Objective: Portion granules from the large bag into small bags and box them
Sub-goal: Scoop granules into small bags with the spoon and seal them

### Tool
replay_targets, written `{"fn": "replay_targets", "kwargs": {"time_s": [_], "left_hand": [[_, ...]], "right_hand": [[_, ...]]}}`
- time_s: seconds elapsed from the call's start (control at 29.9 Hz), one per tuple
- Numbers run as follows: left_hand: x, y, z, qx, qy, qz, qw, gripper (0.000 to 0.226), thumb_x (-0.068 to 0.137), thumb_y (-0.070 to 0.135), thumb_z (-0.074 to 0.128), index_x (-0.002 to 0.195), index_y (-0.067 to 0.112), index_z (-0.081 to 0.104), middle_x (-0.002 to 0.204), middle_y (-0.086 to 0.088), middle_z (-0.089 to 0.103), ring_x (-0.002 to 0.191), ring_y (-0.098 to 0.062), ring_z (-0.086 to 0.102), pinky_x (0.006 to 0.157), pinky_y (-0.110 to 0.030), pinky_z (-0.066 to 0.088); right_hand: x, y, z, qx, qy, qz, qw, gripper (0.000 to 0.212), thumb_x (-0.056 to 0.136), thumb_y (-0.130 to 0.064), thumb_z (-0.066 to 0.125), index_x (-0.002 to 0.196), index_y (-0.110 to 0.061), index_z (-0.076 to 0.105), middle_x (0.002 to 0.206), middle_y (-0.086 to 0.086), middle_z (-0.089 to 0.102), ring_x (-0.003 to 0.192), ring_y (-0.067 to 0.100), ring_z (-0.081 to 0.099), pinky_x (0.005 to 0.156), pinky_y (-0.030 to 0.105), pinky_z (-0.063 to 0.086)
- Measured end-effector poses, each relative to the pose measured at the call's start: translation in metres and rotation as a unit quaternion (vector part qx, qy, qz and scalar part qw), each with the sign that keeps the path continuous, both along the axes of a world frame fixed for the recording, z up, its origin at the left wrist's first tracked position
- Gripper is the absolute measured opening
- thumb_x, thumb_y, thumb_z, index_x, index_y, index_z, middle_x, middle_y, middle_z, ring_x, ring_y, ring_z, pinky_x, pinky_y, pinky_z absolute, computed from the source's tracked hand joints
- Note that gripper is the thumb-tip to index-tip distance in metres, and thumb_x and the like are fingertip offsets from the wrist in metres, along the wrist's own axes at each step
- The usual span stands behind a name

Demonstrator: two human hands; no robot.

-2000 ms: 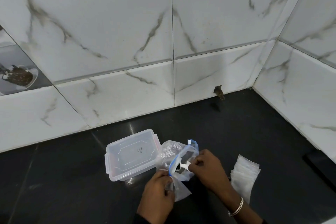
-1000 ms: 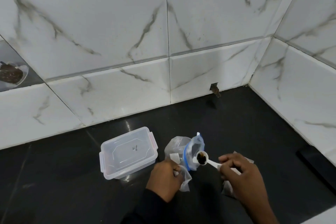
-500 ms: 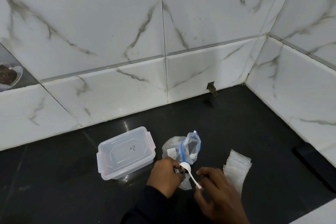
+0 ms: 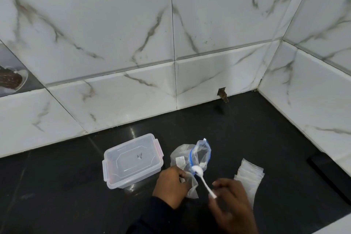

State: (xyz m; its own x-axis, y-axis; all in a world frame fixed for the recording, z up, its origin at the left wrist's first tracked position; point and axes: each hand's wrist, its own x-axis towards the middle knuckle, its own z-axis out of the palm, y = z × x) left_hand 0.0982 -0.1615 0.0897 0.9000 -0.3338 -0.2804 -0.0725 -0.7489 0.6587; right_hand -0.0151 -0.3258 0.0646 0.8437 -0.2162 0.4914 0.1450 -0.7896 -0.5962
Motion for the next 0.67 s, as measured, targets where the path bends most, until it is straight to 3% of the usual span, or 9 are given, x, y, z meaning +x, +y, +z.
{"fn": "replay_targets", "kwargs": {"time_s": [0.1,0.2,0.27,0.37,0.43,0.53,0.6,0.67], "left_hand": [[-0.002,0.007,-0.002,-0.009,0.001,-0.007,1.0,0.011,0.09,0.032,0.062,0.087,0.028,0.071,0.097,0.015,0.064,0.088,0.001,0.059,0.083,-0.017,0.049],[-0.007,0.0,-0.002,-0.029,0.002,0.007,1.0,0.036,0.092,0.049,0.056,0.071,0.024,0.07,0.081,0.011,0.065,0.076,0.0,0.061,0.075,-0.017,0.049],[-0.009,-0.011,-0.003,-0.024,-0.017,0.04,0.999,0.056,0.089,0.063,0.047,0.063,0.018,0.068,0.068,0.004,0.065,0.068,-0.006,0.061,0.072,-0.023,0.051],[0.001,-0.032,-0.002,0.03,-0.033,0.096,0.994,0.073,0.086,0.075,0.037,0.057,0.013,0.061,0.057,-0.002,0.061,0.057,-0.011,0.058,0.057,-0.021,0.044],[0.013,-0.043,-0.001,0.073,-0.05,0.106,0.99,0.074,0.083,0.08,0.033,0.056,0.015,0.058,0.054,0.001,0.058,0.053,-0.009,0.055,0.053,-0.019,0.042],[0.03,-0.054,-0.002,0.144,-0.05,0.075,0.985,0.057,0.087,0.072,0.04,0.076,0.02,0.062,0.072,0.003,0.063,0.071,-0.012,0.06,0.066,-0.026,0.051],[0.04,-0.056,-0.007,0.178,-0.057,0.062,0.98,0.049,0.091,0.057,0.045,0.093,0.014,0.066,0.089,-0.005,0.068,0.087,-0.022,0.064,0.076,-0.032,0.051],[0.045,-0.053,-0.012,0.176,-0.069,0.055,0.98,0.037,0.093,0.039,0.048,0.095,0.008,0.066,0.096,-0.01,0.07,0.092,-0.025,0.064,0.078,-0.032,0.05]], "right_hand": [[0.016,-0.016,0.006,0.182,0.078,-0.112,0.974,0.025,0.077,-0.006,0.08,0.072,-0.026,0.065,0.105,-0.016,0.06,0.081,0.008,0.063,0.07,0.017,0.049],[0.045,-0.036,0.0,0.151,0.163,-0.116,0.968,0.025,0.076,-0.013,0.079,0.066,-0.028,0.064,0.112,-0.017,0.054,0.106,0.008,0.056,0.086,0.028,0.05],[0.065,-0.039,-0.008,0.129,0.234,-0.092,0.959,0.022,0.076,-0.018,0.079,0.064,-0.027,0.063,0.118,-0.012,0.05,0.112,0.008,0.052,0.093,0.029,0.047],[0.091,-0.037,-0.012,0.104,0.275,-0.069,0.953,0.017,0.076,-0.021,0.077,0.064,-0.017,0.066,0.116,-0.009,0.05,0.099,0.001,0.053,0.081,0.01,0.04],[0.103,-0.032,-0.014,0.098,0.295,-0.05,0.949,0.018,0.077,-0.021,0.075,0.066,-0.011,0.065,0.11,-0.009,0.052,0.089,0.0,0.055,0.068,0.009,0.04],[0.11,-0.021,-0.014,0.087,0.305,-0.033,0.948,0.022,0.08,-0.028,0.073,0.067,-0.014,0.062,0.101,-0.013,0.053,0.082,0.0,0.056,0.062,0.011,0.044],[0.109,-0.016,-0.013,0.066,0.295,-0.005,0.953,0.023,0.081,-0.031,0.071,0.066,-0.016,0.061,0.103,-0.013,0.055,0.084,0.001,0.058,0.069,0.013,0.048],[0.105,-0.014,-0.01,0.044,0.287,0.021,0.957,0.02,0.082,-0.027,0.069,0.067,-0.017,0.062,0.114,-0.01,0.055,0.096,0.003,0.055,0.081,0.017,0.049]]}}
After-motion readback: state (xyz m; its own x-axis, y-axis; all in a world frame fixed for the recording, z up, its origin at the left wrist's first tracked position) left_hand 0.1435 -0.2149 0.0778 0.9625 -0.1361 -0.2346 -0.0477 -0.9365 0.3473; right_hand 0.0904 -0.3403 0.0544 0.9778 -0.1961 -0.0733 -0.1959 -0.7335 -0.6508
